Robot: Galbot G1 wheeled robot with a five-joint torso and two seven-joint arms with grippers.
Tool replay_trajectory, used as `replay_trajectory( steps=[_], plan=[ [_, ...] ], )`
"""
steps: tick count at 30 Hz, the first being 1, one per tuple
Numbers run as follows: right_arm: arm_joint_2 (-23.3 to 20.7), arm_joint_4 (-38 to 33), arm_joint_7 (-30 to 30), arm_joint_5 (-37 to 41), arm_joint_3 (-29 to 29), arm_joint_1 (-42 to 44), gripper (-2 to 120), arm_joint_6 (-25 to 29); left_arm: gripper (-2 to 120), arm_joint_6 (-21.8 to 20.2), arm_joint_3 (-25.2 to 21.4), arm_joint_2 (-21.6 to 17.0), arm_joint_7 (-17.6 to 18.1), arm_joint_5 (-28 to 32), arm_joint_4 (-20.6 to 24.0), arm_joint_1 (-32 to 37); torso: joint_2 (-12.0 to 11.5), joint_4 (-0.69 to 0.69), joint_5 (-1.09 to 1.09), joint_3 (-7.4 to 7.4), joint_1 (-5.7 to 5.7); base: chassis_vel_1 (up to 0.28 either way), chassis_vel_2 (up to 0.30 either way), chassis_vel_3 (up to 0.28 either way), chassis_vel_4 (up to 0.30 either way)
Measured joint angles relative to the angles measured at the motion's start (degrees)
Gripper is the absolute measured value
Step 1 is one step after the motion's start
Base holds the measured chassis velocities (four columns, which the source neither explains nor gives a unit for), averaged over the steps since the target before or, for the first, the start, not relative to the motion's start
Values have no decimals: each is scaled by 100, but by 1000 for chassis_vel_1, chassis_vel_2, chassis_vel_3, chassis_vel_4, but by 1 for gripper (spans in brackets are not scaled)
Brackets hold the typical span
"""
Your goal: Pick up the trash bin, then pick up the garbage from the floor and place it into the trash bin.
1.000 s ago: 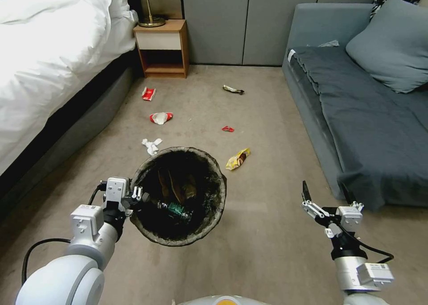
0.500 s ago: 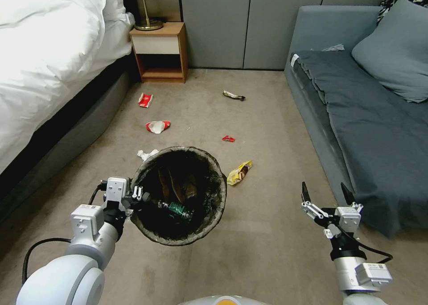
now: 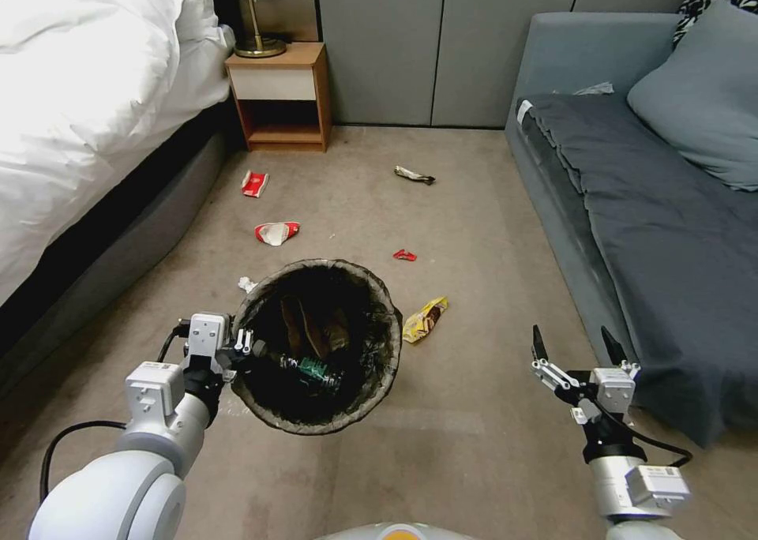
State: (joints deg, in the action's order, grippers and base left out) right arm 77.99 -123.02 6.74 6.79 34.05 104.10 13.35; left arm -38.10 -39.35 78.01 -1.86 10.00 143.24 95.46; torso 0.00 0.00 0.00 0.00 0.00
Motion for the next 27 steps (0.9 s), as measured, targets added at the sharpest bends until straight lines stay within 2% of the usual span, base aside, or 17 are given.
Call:
replay_trajectory(
  steps=[27],
  plan=[
    [-15,-20,3,-2,-71,4,100,23,1,0,-4,16,2,4,0,-16,0,0,0,0,0,-73,69,76,-75]
  ],
)
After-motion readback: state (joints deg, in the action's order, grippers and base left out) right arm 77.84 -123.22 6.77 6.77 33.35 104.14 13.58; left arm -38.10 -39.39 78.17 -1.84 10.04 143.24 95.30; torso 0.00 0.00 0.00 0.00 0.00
